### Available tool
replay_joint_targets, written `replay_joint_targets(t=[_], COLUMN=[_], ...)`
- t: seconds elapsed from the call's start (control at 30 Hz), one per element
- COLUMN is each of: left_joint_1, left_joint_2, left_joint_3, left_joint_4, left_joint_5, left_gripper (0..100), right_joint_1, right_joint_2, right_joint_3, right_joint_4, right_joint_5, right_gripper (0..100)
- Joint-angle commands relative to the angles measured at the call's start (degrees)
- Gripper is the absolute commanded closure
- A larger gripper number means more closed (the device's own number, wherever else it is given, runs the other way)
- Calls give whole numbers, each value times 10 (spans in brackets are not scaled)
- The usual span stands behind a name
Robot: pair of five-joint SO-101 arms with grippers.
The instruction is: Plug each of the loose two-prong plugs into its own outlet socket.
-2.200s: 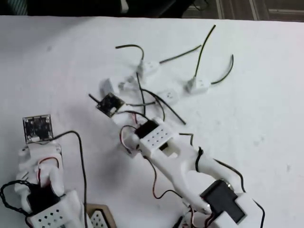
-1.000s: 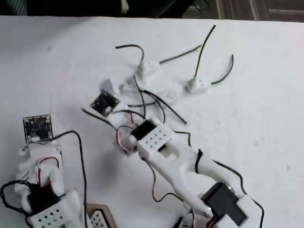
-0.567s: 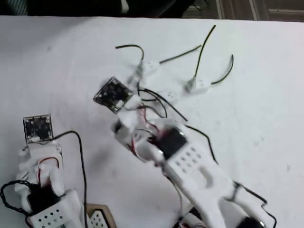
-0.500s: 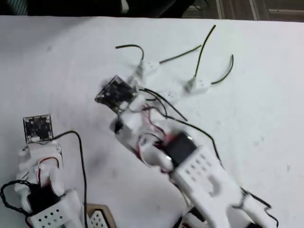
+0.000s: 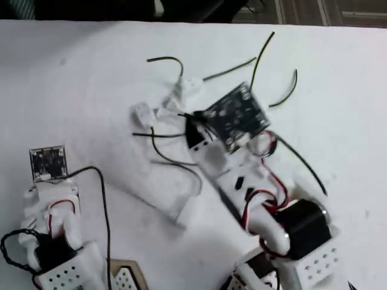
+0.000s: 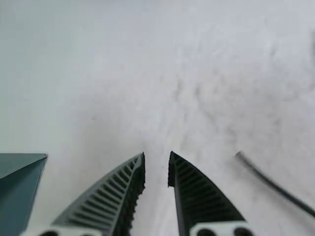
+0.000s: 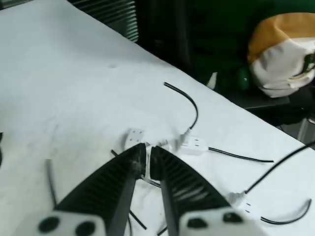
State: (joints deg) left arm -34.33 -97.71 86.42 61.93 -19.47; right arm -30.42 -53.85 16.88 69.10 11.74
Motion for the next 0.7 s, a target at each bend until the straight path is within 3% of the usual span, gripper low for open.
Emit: replay_joint_targets(t=[0.0,0.17,0.43,0.67], left_joint_1=[-3,-3,-3,-3], left_joint_2=[-4,-4,-4,-4], left_joint_3=[-4,-4,-4,-4], left_joint_4=[-9,-9,-8,-8], left_joint_5=[-4,-4,-4,-4], left_gripper=[899,899,899,899], right_joint_1=[55,65,-86,-118], right_joint_2=[-6,-6,-6,64], right_joint_3=[-4,73,261,331], right_joint_4=[0,1,20,4], right_joint_5=[1,2,-8,-133], right_gripper=[981,981,865,861])
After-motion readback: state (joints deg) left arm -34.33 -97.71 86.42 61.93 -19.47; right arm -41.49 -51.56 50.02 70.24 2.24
